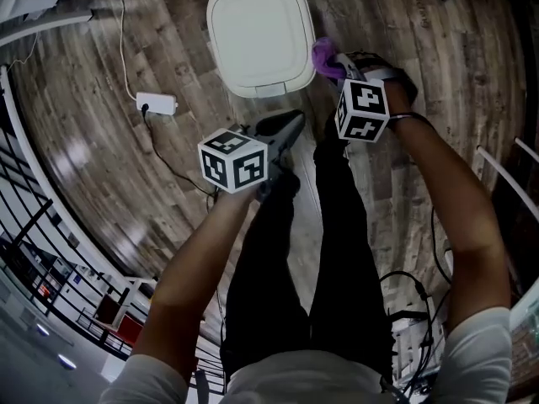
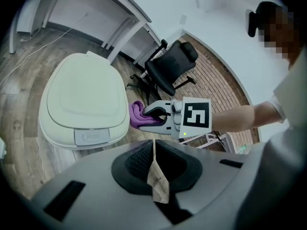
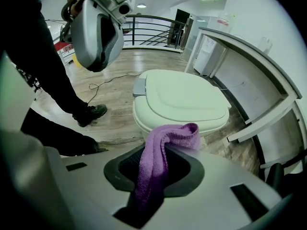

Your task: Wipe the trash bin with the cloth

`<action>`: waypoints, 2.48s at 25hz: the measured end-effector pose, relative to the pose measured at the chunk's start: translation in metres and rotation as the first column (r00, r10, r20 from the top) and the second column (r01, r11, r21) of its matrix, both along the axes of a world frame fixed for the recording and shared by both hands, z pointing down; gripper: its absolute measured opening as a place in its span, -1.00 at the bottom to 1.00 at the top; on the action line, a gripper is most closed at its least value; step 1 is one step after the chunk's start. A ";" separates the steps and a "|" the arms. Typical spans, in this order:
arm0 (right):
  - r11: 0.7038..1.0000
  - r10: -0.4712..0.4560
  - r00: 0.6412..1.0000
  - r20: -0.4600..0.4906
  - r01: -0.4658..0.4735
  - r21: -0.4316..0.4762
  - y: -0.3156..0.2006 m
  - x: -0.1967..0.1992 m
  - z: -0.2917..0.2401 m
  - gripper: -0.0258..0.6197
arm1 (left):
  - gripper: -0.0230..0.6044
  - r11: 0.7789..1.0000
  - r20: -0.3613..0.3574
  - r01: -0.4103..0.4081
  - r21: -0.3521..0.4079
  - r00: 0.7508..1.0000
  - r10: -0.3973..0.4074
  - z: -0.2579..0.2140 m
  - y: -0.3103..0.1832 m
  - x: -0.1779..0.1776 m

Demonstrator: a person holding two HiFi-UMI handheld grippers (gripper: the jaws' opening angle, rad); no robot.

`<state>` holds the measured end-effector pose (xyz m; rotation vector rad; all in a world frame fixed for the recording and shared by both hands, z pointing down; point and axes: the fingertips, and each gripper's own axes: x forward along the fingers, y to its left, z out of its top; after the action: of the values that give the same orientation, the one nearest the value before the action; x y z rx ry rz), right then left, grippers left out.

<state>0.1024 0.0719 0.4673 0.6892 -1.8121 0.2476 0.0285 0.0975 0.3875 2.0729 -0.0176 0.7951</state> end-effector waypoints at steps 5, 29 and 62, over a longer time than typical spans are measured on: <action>1.000 0.012 1.000 -0.019 -0.012 -0.009 0.021 -0.020 0.005 -0.63 | -0.88 0.999 -0.010 -0.043 0.003 0.999 0.043 0.005 0.007 -0.012; 0.755 0.649 0.760 -0.002 -0.645 -0.115 0.081 -0.020 -0.012 -0.63 | -0.88 0.997 -0.007 -0.060 0.040 0.998 0.060 -0.009 -0.019 -0.092; 0.917 0.396 0.903 0.168 -0.380 -0.117 -0.060 -0.241 -0.021 -0.63 | -0.88 0.972 -0.017 0.234 -0.016 0.972 -0.234 0.004 -0.068 -0.206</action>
<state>-0.1387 0.0116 0.4466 0.9957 -1.8171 0.6697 -0.1771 0.0296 0.3920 2.0187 -0.2411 0.6294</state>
